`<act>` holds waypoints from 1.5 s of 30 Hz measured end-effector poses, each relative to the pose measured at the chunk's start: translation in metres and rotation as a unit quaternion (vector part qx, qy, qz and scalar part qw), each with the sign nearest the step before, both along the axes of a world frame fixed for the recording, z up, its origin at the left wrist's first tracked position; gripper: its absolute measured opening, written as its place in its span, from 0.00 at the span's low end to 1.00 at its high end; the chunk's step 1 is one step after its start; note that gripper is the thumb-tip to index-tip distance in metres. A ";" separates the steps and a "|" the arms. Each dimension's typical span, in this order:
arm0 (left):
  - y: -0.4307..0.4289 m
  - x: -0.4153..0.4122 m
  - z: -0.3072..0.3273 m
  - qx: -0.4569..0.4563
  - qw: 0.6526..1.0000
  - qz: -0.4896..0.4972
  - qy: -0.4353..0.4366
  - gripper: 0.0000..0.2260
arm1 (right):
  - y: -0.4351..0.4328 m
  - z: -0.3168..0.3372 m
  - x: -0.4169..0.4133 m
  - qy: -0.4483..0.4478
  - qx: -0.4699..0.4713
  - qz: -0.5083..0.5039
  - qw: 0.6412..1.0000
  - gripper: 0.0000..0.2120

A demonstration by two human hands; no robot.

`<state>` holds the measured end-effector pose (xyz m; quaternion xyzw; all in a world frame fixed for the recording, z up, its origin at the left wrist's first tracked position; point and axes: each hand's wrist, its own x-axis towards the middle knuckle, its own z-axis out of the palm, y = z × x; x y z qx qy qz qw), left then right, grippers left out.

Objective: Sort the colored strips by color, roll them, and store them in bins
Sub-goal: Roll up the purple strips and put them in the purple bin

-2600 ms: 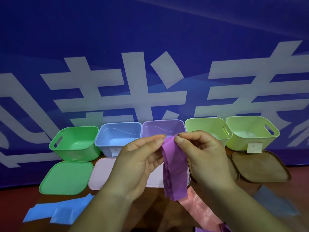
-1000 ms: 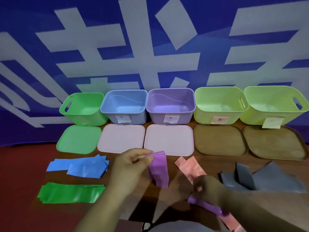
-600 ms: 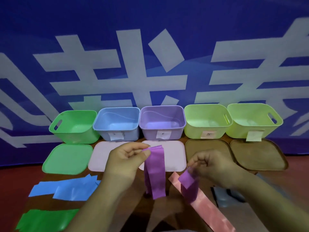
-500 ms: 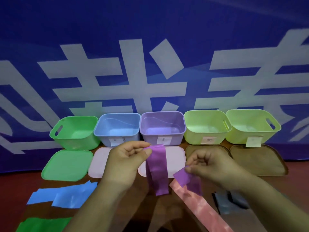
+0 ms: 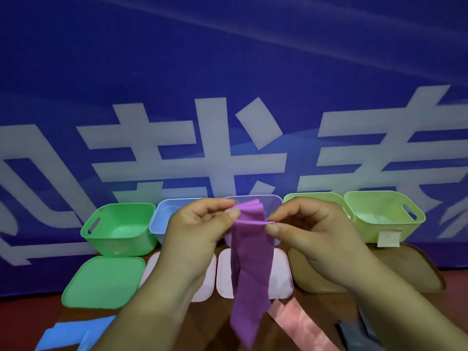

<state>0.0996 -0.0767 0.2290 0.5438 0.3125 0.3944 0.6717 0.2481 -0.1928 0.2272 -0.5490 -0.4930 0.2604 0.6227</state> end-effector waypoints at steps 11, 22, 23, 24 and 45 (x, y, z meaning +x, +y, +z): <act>0.009 -0.025 0.017 -0.014 0.999 -0.048 -0.005 0.09 | 0.023 0.004 -0.026 -0.052 0.048 -0.094 0.993 0.07; 0.020 -0.037 0.018 -0.033 0.998 -0.055 -0.005 0.08 | 0.037 0.004 -0.055 0.061 0.069 -0.093 0.991 0.08; 0.021 -0.037 0.018 -0.034 0.998 -0.056 -0.004 0.08 | 0.037 0.004 -0.056 0.064 0.072 -0.098 0.991 0.08; 0.022 -0.038 0.018 -0.036 0.998 -0.056 -0.004 0.08 | 0.038 0.004 -0.058 0.067 0.073 -0.102 0.990 0.08; 0.028 -0.047 0.014 0.071 0.994 -0.081 0.012 0.12 | 0.050 0.005 -0.070 0.065 0.065 -0.193 0.977 0.06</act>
